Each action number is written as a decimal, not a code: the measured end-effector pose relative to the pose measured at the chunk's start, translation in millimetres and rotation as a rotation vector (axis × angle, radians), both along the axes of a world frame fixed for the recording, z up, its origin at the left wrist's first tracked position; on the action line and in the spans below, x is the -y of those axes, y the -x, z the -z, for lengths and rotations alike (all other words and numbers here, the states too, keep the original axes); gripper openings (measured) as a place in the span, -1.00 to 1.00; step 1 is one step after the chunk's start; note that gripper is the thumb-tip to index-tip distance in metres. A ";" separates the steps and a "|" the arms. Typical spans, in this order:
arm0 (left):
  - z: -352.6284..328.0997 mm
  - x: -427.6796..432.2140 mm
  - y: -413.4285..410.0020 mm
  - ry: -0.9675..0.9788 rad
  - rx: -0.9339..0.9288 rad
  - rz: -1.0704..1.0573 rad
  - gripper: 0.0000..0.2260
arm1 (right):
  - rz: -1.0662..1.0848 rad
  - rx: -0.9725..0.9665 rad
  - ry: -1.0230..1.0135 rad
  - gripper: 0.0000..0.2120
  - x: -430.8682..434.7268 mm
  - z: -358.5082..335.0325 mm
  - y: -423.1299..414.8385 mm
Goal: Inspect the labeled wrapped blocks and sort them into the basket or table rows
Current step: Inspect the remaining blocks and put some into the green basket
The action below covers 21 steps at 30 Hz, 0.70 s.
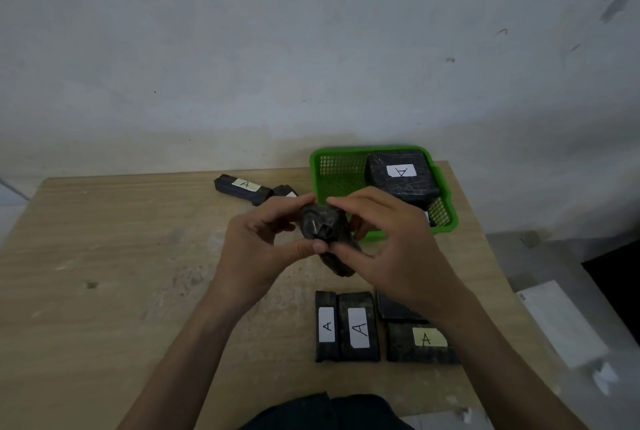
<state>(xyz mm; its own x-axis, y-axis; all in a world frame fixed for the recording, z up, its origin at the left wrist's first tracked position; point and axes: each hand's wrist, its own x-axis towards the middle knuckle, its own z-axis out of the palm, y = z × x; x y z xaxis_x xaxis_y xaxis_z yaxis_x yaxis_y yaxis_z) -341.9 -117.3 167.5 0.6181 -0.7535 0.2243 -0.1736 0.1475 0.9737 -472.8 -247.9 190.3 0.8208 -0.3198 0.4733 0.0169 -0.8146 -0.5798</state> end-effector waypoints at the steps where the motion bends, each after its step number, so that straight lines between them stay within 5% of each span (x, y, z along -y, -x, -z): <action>1: 0.0 0.9 2.1 -0.002 -0.025 -0.013 -0.45 | 0.024 0.017 -0.021 -0.58 -0.9 1.1 -0.4; 8: -0.5 7.5 15.5 0.000 -0.038 -0.112 -0.61 | 0.133 0.098 -0.142 -0.66 -10.1 10.6 -1.3; 14: 0.8 8.7 12.2 -0.039 0.221 -0.157 -0.72 | 0.149 0.118 -0.044 -0.79 -12.9 24.2 -4.2; 21: -2.1 7.6 10.3 -0.029 0.074 -0.157 -0.59 | 0.168 0.175 -0.407 -0.63 -12.5 27.4 -9.3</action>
